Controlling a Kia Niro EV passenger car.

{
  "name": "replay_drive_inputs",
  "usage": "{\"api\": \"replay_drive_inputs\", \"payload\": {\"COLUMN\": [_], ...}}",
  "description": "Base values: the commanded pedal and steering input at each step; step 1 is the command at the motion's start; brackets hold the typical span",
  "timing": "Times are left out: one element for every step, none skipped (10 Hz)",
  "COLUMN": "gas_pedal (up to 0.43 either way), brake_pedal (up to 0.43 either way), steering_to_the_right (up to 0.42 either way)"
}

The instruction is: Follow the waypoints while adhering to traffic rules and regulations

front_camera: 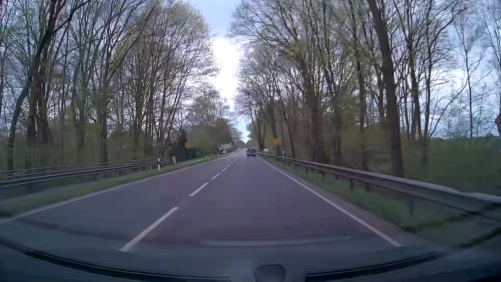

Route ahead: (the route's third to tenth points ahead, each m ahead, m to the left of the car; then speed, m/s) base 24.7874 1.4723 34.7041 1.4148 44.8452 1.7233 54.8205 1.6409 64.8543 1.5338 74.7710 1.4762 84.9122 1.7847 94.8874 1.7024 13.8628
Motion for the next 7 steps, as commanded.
{"api": "replay_drive_inputs", "payload": {"gas_pedal": [0.000, 0.000, 0.000, 0.000, 0.000, 0.000, 0.000], "brake_pedal": [0.000, 0.000, 0.000, 0.000, 0.000, 0.000, 0.000], "steering_to_the_right": [-0.004, -0.003, -0.003, -0.003, -0.004, -0.003, -0.003]}}
